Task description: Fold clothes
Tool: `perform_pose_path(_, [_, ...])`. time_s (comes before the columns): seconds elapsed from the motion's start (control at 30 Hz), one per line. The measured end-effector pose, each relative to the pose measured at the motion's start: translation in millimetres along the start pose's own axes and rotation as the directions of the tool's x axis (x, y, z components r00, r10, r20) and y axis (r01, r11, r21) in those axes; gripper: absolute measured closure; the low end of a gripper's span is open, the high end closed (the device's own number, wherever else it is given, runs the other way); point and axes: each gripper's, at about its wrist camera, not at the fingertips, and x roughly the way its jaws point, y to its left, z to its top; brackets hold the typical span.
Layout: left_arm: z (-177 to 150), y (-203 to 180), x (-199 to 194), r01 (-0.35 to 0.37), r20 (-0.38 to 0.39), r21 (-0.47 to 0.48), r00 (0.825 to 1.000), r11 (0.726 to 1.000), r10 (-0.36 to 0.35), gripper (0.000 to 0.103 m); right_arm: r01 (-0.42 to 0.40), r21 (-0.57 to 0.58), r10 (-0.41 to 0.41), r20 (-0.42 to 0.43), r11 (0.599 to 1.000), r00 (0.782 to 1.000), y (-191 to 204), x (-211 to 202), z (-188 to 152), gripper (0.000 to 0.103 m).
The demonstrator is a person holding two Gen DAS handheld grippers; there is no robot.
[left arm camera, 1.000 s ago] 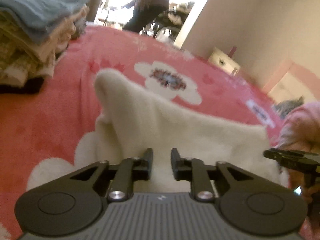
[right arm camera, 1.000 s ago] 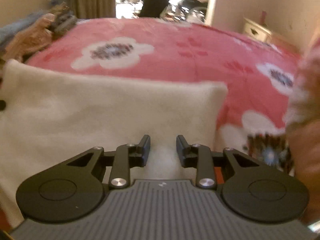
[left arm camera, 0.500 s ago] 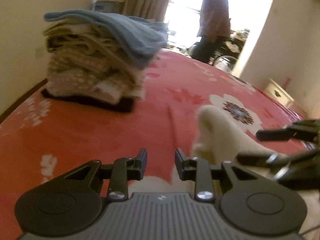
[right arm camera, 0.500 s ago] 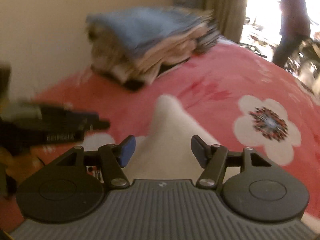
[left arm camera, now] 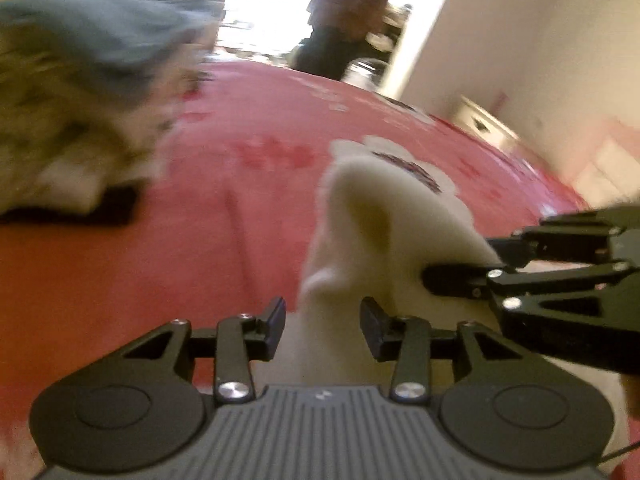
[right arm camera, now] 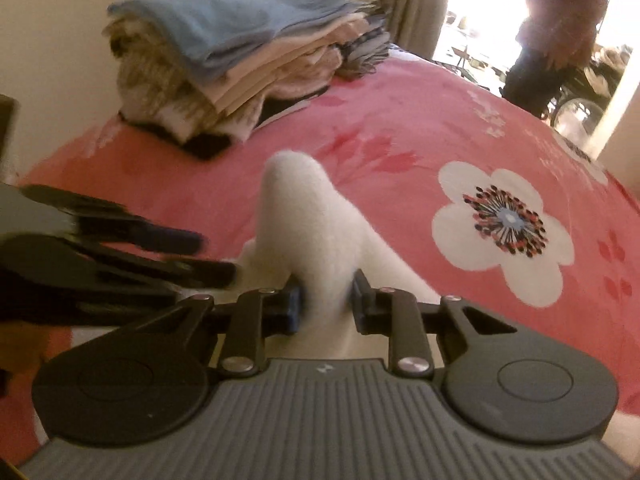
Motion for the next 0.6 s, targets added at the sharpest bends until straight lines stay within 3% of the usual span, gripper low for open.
perform_pose_path(0.2, [19, 26, 30, -0.007, -0.018, -0.135, 1.0, 0.991, 0.004, 0.061, -0.004, 0.036, 0.003, 0.016, 0.999, 1.0, -4, 0, -4, 0.081])
perform_pose_path(0.3, [15, 54, 40, 0.065, -0.033, -0.327, 0.996, 0.943, -0.08, 0.062, -0.025, 0.057, 0.025, 0.006, 0.998, 1.0, -7, 4, -7, 0.081])
perform_pose_path(0.37, [9, 73, 48, 0.111, -0.027, -0.466, 0.99, 0.878, -0.14, 0.063, -0.045, 0.067, 0.045, -0.007, 0.997, 0.999, -6, 10, -10, 0.081])
perform_pose_path(0.47, [-2, 105, 58, 0.18, 0.006, -0.693, 0.97, 0.698, -0.244, 0.071, -0.073, 0.065, 0.075, -0.025, 0.995, 0.997, -1, 18, -16, 0.081])
perform_pose_path(0.53, [-9, 117, 61, 0.2, 0.02, -0.772, 0.957, 0.603, -0.291, 0.076, -0.084, 0.054, 0.085, -0.032, 0.995, 0.996, 3, 21, -19, 0.081])
perform_pose_path(0.6, [-9, 116, 54, 0.199, 0.024, -0.768, 0.959, 0.609, -0.284, 0.077, -0.09, 0.055, 0.092, -0.035, 0.994, 0.995, 3, 23, -19, 0.081])
